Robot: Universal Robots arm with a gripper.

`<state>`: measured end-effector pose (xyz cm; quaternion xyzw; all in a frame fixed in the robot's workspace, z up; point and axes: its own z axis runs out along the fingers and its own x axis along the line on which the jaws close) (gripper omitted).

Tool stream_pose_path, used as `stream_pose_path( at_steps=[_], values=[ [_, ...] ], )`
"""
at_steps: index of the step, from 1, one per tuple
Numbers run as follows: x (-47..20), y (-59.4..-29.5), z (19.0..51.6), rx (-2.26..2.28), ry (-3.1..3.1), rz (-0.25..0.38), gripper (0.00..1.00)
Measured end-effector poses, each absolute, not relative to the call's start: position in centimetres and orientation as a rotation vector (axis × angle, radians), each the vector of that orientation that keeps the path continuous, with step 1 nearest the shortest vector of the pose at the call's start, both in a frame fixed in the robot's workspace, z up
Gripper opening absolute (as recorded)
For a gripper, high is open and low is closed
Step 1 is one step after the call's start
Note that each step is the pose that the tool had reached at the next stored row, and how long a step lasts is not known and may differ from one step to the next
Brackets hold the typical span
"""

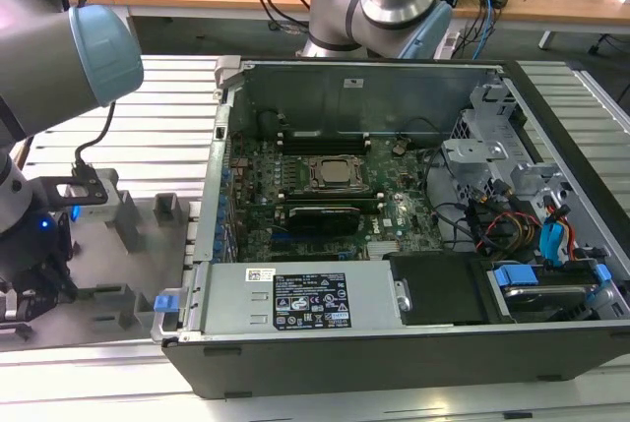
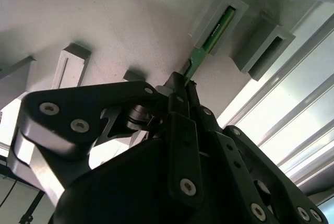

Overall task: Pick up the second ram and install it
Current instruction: 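Pick up the second ram and move it above second insertion slot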

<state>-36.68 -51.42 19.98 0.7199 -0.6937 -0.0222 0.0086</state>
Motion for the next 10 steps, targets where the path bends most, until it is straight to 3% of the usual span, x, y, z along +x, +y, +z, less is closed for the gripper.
stream_pose_path(
  at_steps=[10],
  values=[
    [-36.68,-51.42,20.26,2.249,-2.167,-0.070,0.14]
  ],
)
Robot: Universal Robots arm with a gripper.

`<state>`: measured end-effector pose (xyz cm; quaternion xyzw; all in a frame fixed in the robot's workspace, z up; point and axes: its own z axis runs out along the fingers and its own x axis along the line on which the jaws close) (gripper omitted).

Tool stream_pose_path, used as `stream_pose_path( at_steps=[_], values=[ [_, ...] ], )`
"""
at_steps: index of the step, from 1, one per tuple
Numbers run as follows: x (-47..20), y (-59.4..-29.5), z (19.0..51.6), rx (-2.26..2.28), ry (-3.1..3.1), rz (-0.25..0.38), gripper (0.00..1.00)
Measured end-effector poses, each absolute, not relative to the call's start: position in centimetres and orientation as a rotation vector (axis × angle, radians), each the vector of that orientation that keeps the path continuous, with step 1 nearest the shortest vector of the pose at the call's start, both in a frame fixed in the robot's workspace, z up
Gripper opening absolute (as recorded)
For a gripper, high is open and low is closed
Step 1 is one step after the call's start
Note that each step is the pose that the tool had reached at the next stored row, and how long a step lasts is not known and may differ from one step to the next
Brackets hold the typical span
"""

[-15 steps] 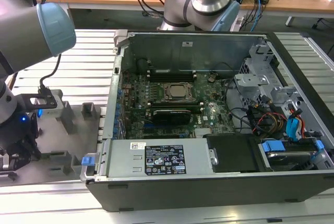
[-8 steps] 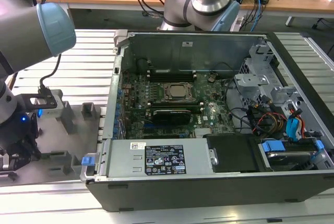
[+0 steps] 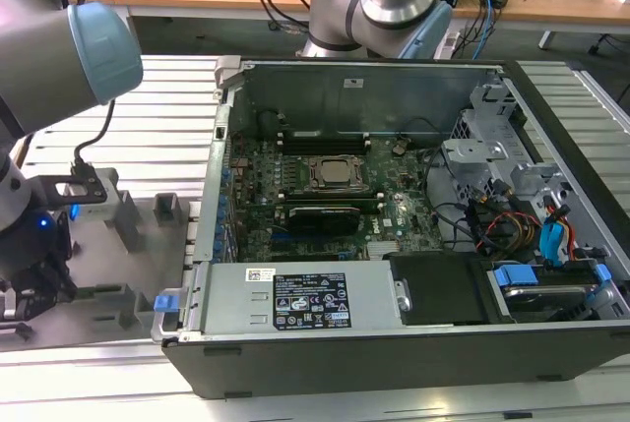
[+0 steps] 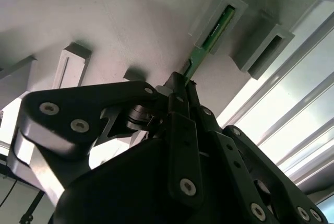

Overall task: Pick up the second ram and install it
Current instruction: 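Pick up the second ram and move it above second insertion slot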

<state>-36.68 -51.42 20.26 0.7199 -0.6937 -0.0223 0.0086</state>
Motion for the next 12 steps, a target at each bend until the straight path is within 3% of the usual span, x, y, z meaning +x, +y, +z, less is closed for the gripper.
stream_pose_path(
  at_steps=[12],
  values=[
    [-36.7,-51.4,22.3,2.248,-2.166,-0.067,0.14]
  ],
)
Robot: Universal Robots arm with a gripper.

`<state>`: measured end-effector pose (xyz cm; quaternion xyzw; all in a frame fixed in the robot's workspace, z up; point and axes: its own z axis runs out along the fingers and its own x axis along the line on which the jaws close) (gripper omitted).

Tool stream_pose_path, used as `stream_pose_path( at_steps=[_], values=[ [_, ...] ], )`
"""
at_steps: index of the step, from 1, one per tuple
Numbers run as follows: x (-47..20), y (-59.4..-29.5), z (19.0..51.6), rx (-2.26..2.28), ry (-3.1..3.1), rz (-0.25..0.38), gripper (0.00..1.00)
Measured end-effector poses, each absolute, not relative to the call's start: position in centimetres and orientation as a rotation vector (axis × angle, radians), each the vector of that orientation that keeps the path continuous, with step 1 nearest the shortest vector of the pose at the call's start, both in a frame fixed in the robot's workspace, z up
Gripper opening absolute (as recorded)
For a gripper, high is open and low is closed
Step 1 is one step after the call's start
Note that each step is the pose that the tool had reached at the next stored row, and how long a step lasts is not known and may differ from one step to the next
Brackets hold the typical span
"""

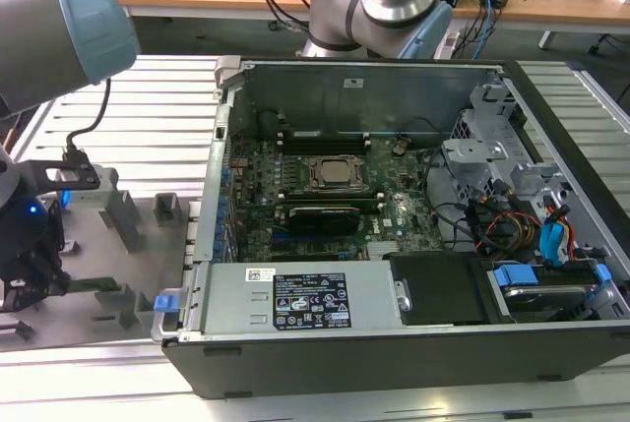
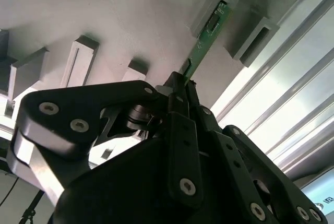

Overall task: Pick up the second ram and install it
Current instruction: 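Pick up the second ram and move it above second insertion slot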

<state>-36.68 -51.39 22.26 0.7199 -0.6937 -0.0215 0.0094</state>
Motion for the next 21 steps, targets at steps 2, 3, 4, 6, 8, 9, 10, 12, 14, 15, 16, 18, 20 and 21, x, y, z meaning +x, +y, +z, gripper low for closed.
stream_pose_path(
  at_steps=[2,3,4,6,8,9,10,12,14,15,16,18,20,21],
  values=[
    [-36.7,-51.4,22.5,2.248,-2.166,-0.067,0.14],
    [-36.7,-51.4,22.7,2.248,-2.166,-0.067,0.14],
    [-36.7,-51.4,23.0,2.248,-2.166,-0.067,0.14],
    [-36.7,-51.4,23.5,2.248,-2.166,-0.067,0.14],
    [-36.7,-51.4,23.8,2.248,-2.166,-0.067,0.14],
    [-36.7,-51.3,23.9,2.248,-2.166,-0.067,0.14],
    [-36.7,-51.3,24.1,2.248,-2.166,-0.067,0.14],
    [-36.7,-51.3,24.4,2.248,-2.166,-0.067,0.14],
    [-36.7,-51.3,24.7,2.248,-2.166,-0.067,0.14],
    [-36.7,-51.3,24.8,2.248,-2.166,-0.067,0.14],
    [-36.7,-51.3,24.9,2.248,-2.166,-0.067,0.14],
    [-36.7,-51.3,25.2,2.248,-2.166,-0.067,0.14],
    [-36.7,-51.3,25.4,2.248,-2.166,-0.067,0.14],
    [-36.7,-51.3,25.5,2.248,-2.166,-0.067,0.14]
  ],
)
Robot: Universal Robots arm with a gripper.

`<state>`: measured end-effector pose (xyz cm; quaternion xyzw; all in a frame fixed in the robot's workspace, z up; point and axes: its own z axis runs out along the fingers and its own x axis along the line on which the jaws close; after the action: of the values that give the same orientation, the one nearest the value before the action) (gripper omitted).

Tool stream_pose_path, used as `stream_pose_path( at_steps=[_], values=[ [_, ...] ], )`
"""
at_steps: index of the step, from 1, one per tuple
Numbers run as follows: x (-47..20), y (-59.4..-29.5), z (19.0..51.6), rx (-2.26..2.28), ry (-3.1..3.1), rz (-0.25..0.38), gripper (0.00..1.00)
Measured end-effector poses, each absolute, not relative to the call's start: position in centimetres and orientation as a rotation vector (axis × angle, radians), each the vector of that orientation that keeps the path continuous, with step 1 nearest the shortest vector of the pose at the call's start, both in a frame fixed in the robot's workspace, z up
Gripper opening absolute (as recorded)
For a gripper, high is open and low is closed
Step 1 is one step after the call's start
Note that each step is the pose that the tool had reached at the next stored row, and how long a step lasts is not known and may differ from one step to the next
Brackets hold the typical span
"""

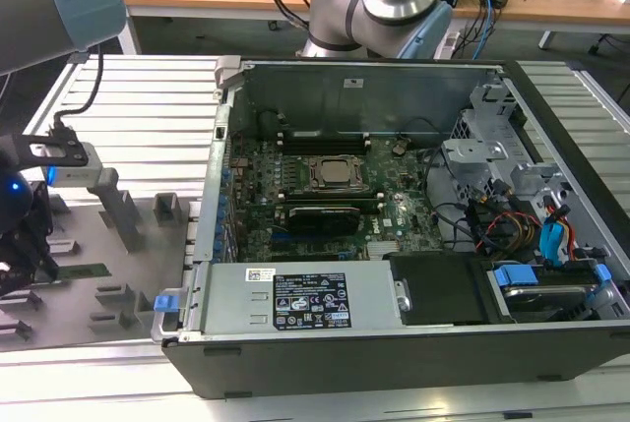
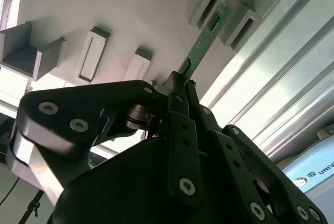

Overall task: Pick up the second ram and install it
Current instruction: 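Pick up the second ram and move it above second insertion slot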

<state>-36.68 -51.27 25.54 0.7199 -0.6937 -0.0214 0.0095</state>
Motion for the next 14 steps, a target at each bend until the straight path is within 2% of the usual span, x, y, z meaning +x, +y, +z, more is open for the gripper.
stream_pose_path(
  at_steps=[14],
  values=[
    [-36.7,-51.2,28.3,2.248,-2.166,-0.066,0.14]
  ],
)
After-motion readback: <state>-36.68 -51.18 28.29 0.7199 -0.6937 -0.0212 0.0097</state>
